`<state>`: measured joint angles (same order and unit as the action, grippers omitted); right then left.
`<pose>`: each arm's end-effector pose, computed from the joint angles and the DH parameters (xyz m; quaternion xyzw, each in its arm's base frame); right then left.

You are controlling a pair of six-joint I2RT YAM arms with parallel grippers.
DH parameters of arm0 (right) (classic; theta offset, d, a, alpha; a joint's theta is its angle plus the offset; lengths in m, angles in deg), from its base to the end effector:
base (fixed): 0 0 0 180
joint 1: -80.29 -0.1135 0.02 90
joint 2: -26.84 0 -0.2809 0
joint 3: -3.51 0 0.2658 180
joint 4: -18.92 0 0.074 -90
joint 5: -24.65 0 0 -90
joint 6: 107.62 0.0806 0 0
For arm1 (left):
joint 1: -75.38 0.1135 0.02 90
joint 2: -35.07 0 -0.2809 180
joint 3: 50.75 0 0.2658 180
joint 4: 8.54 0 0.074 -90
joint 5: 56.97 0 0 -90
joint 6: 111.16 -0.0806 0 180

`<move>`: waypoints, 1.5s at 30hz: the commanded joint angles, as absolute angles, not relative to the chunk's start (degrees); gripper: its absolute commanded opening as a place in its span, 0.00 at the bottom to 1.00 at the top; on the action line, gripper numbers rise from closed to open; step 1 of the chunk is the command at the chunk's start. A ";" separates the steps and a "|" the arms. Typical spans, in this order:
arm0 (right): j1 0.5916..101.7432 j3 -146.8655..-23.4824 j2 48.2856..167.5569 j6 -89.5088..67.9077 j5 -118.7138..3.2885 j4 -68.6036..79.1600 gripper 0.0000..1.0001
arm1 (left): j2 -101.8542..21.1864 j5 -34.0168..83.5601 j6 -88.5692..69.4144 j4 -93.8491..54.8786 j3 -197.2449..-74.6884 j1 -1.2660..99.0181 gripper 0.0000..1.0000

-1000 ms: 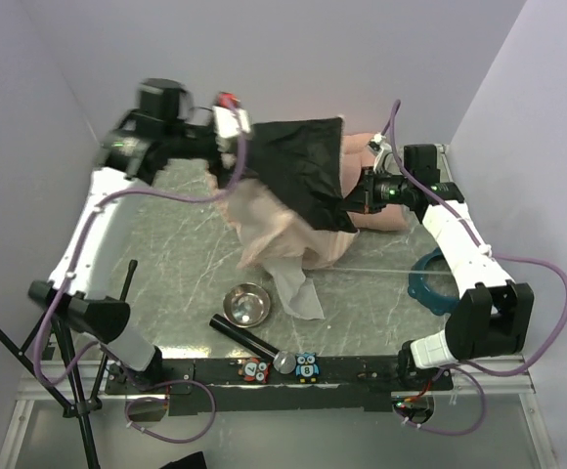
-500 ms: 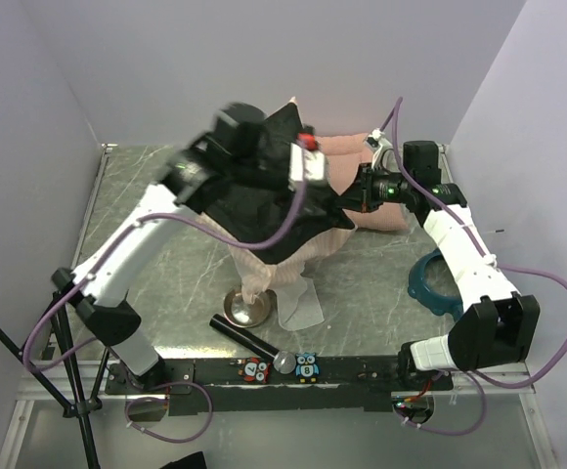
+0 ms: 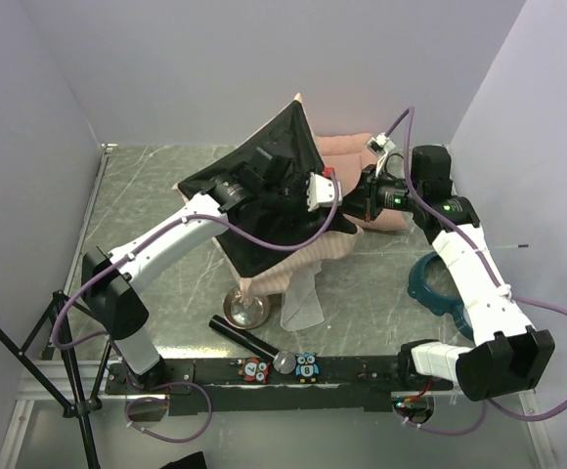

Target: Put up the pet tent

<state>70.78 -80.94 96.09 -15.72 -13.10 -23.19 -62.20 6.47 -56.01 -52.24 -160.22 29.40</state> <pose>0.2725 0.1103 0.3900 -0.2806 0.7482 0.4201 0.4301 0.2798 -0.3414 0.3720 0.6360 0.5738 -0.2456 0.4539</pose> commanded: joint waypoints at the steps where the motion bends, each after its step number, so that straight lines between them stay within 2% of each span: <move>1: 70.45 -80.91 94.43 -17.00 -9.37 -19.97 0.00 | -61.87 5.27 -56.13 -50.59 -160.92 31.34 0.44; 2: 70.45 -80.91 94.25 -17.09 -8.76 -19.79 0.00 | -61.87 4.82 -55.79 -50.94 -160.92 31.69 0.30; 3: 70.45 -80.99 94.25 -17.09 -8.75 -20.14 0.00 | -62.05 4.39 -55.53 -51.38 -161.18 32.13 0.13; 4: 70.45 -81.08 93.99 -17.09 -9.19 -20.40 0.10 | -62.05 3.86 -54.74 -51.30 -161.53 32.39 0.03; 5: 70.45 -81.08 93.73 -17.00 -9.80 -20.93 0.27 | -62.05 3.68 -53.34 -50.77 -161.71 33.01 0.01; 6: 70.62 -81.00 93.29 -19.00 -10.33 -21.54 0.48 | -61.87 2.72 -51.50 -50.16 -161.88 33.71 0.01; 7: 70.71 -80.82 92.50 -19.80 -11.12 -22.42 0.63 | -61.87 0.62 -50.44 -49.98 -162.23 34.93 0.01; 9: 70.71 -79.25 90.66 -22.96 -13.49 -22.95 0.79 | -61.61 -3.77 -48.06 -49.81 -162.94 37.22 0.01; 16: 71.07 -74.06 86.96 -34.57 -19.29 -23.58 0.89 | -61.16 -10.64 -46.13 -50.50 -164.34 40.65 0.01; 18: 71.07 -70.91 84.42 -33.35 -20.52 -19.29 0.99 | -61.52 -12.48 -44.11 -50.42 -164.96 41.97 0.01; 24: 70.98 -62.46 79.49 -27.91 -25.19 -9.87 0.96 | -61.43 -14.08 -34.35 -44.89 -164.52 44.70 0.01; 27: 70.02 -62.19 77.82 -26.06 -24.74 -8.19 0.88 | -60.99 -12.94 -29.70 -42.16 -164.00 44.70 0.01; 32: 65.80 -59.38 78.43 -25.44 -33.34 -4.78 0.82 | -59.94 -11.45 -21.61 -37.07 -161.19 44.61 0.01; 34: 64.65 -58.06 78.78 -24.13 -36.87 -0.90 0.83 | -59.76 -9.86 -17.74 -35.31 -160.31 44.61 0.01; 39: 61.32 -61.21 78.61 -20.17 -36.78 4.64 0.91 | -59.76 -5.03 -13.16 -34.16 -159.78 44.70 0.01; 41: 59.82 -62.18 78.70 -18.42 -40.20 4.12 0.91 | -59.24 -4.67 -11.24 -32.50 -158.81 44.96 0.01; 45: 59.73 -58.42 77.47 -16.12 -48.11 4.02 0.84 | -58.80 -6.25 -7.02 -30.12 -157.84 46.02 0.01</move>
